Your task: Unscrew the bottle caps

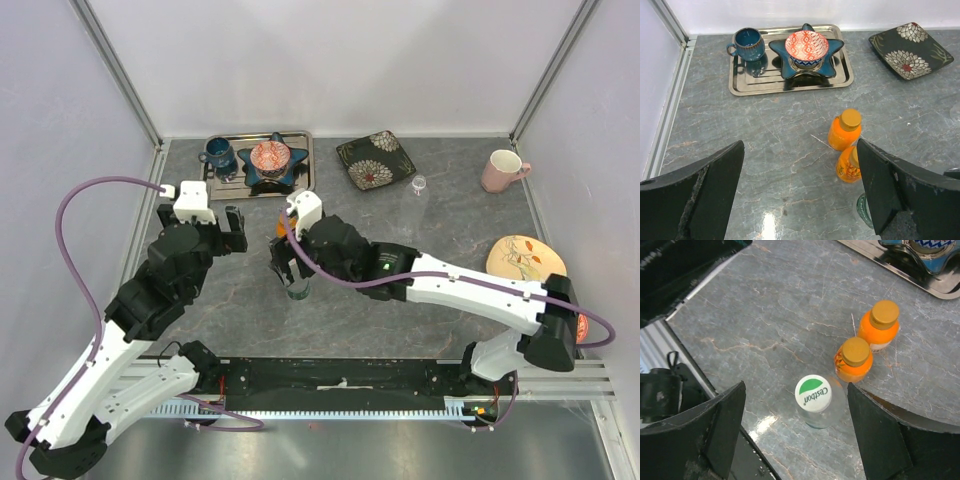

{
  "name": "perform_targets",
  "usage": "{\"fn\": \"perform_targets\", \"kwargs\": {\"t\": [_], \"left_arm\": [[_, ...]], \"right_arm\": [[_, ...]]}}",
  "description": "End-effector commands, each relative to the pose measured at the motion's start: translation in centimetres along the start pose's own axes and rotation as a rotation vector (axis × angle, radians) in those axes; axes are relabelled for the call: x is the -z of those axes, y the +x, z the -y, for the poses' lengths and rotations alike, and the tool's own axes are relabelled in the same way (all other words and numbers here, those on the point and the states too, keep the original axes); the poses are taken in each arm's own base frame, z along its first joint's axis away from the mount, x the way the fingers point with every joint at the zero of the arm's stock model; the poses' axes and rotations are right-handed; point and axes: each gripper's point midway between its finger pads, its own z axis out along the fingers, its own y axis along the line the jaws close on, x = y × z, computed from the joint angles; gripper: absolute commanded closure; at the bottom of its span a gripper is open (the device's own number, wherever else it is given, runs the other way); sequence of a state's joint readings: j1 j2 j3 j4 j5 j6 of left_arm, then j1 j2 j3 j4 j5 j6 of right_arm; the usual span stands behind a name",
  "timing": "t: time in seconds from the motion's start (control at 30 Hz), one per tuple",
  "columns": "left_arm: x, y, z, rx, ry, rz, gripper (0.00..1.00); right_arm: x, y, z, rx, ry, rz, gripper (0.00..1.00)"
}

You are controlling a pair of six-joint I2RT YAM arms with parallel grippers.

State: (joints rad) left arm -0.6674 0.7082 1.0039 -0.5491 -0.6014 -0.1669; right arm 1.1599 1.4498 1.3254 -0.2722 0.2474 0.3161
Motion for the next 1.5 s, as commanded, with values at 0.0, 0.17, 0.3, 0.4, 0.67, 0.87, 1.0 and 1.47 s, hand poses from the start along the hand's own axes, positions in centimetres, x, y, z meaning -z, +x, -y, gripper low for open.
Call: {"fn": "perform_targets", "kwargs": {"t": [0.0,0.17,0.3,0.4,0.67,0.87,1.0,1.47], "left_arm": [[0.0,0.5,-0.4,0.038,-0.027,-0.004,0.00],[-0.3,1.1,0.0,0.040,-0.016,-0.020,0.00],[-0.4,1.2,0.3,0.043,-0.005,-0.025,0.00],[-0.4,1.1,0.4,0.046,0.000,-0.022,0.00],[-0.4,0.7,1.0,0.054,0.031,-0.010,0.01],[-0.7,-2.6,3.8,0.080,0.161,0.067,0.00],[-0.6,-6.3,8.2,0.153,0.360,0.115,0.00],[7.3,-10.2,16.9,0.282,1.488,0.150,0.00]], "right_arm": [[-1.2,-0.6,1.2,0.031,0.124,0.031,0.11],[-2.4,0.8,2.9,0.036,0.235,0.003,0.16],[-2.9,1.5,3.4,0.032,0.269,-0.004,0.28],[-3.2,1.6,3.4,0.034,0.262,0.001,0.41],[-0.8,-0.3,3.9,-0.019,0.270,0.074,0.74],[6.4,-6.0,8.9,-0.197,0.378,0.241,1.00],[9.3,-8.2,12.0,-0.344,0.338,0.269,1.00],[14.9,-12.1,8.2,-0.355,0.057,0.297,1.00]]}}
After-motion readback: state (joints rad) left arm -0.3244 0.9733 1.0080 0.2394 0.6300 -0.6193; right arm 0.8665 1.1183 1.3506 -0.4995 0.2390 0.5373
